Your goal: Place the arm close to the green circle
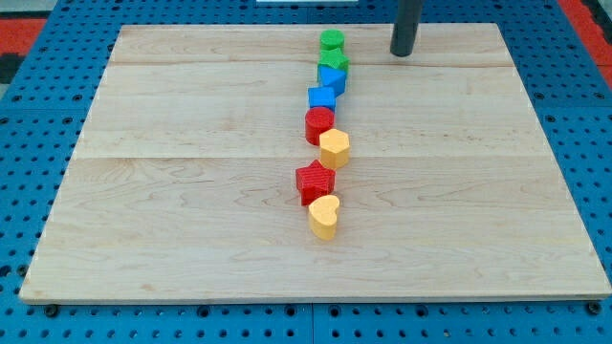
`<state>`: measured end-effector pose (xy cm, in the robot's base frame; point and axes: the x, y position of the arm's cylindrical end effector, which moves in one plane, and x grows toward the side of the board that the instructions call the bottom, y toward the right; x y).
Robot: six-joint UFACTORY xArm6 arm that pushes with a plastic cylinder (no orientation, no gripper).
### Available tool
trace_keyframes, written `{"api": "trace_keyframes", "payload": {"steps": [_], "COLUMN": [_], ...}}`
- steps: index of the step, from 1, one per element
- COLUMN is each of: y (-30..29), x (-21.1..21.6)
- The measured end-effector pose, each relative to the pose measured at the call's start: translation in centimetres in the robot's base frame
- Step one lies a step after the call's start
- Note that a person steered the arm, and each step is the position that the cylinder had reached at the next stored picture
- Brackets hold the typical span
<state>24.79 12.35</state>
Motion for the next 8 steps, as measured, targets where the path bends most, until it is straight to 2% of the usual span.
{"api": "trace_keyframes", "payload": {"steps": [2,3,8], "y": [-2.2,-4.6,-4.7], "x": [-4.1,-3.4,-2.6]}}
